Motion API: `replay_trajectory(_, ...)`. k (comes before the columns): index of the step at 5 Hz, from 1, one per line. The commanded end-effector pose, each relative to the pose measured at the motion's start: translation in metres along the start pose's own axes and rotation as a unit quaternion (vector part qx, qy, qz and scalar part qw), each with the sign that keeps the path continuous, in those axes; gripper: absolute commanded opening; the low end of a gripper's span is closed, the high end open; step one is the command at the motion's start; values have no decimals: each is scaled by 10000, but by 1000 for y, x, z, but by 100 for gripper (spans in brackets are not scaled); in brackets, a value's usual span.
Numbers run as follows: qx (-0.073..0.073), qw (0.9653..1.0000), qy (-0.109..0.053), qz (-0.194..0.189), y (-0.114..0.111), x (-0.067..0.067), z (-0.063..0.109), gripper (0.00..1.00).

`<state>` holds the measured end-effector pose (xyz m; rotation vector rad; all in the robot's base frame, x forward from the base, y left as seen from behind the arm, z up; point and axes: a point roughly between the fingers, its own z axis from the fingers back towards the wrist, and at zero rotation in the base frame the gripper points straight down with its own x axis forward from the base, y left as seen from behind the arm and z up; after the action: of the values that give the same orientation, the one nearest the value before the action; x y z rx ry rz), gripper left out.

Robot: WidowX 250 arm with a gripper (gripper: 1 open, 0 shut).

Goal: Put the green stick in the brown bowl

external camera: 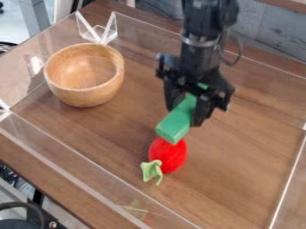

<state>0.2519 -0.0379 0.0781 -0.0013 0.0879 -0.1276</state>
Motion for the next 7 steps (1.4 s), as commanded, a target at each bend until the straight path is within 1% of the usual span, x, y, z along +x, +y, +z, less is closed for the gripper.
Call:
replay_trajectory(1,-60,9977,-219,634,5,5,18,0)
replay_trajectory(2,-109,9927,-222,1179,7,2,19,0)
replay_trajectory(4,-127,9945,-218,1018,11,4,-4,0)
replay_trajectory(5,-139,9954,-231,922,6,2,7,0)
replay_trajectory(6,-147,9961,-228,840,1,-1,14,0)
replay_trajectory(7,-169,9948,-229,975,4,2,16,0)
